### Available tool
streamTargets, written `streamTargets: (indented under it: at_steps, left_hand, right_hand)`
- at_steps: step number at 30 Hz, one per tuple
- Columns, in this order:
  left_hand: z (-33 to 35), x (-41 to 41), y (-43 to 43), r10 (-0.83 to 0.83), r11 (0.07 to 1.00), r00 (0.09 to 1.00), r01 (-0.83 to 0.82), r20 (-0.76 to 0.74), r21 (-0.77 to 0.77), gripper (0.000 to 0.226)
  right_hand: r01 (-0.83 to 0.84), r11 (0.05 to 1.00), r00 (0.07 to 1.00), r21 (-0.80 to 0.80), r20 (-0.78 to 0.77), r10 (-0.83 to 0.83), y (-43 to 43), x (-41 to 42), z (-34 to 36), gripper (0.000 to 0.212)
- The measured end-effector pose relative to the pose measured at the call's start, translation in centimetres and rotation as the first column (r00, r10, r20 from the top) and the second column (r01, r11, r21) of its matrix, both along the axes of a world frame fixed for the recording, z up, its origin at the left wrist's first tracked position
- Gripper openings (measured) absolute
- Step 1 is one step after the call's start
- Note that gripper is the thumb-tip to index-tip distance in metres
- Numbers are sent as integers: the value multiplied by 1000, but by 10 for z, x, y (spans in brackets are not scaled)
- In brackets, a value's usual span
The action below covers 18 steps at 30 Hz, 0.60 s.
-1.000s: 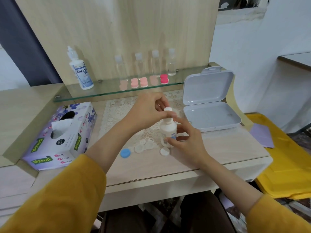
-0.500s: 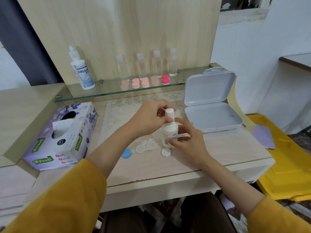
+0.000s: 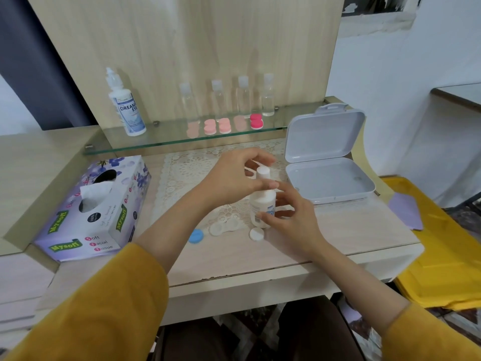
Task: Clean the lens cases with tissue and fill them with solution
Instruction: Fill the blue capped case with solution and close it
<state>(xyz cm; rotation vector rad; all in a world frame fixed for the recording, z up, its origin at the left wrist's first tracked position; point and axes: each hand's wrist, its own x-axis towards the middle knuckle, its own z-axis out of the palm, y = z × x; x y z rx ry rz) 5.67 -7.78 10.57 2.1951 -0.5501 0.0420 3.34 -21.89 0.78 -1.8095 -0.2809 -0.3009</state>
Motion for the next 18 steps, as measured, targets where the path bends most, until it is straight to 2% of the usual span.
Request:
streamTargets:
  at_steps: [3, 6, 10, 15, 18]
  left_hand:
    - [-5, 1, -4, 116, 992, 991, -112, 72, -63, 22]
    - [-4, 2, -2, 62, 997, 997, -60, 44, -48, 18]
    - [-1, 2, 2, 1, 1000, 1000, -1, 16, 0, 22]
    - [-6, -1, 1, 13, 999, 998, -10, 64, -47, 22]
    - [-10, -1, -1, 79, 994, 991, -71, 105, -77, 21]
  right_hand:
    - [-1, 1000, 1000, -10, -1, 1, 0, -1, 0, 60]
    - [3, 1000, 1000, -9, 0, -3, 0, 0, 0, 59]
    - [3, 1000, 1000, -11, 2, -3, 0, 0, 0, 57]
    - [0, 999, 1000, -36, -2, 0, 2, -1, 2, 55]
    - [4, 999, 1000, -46, 0, -4, 4, -2, 4, 56]
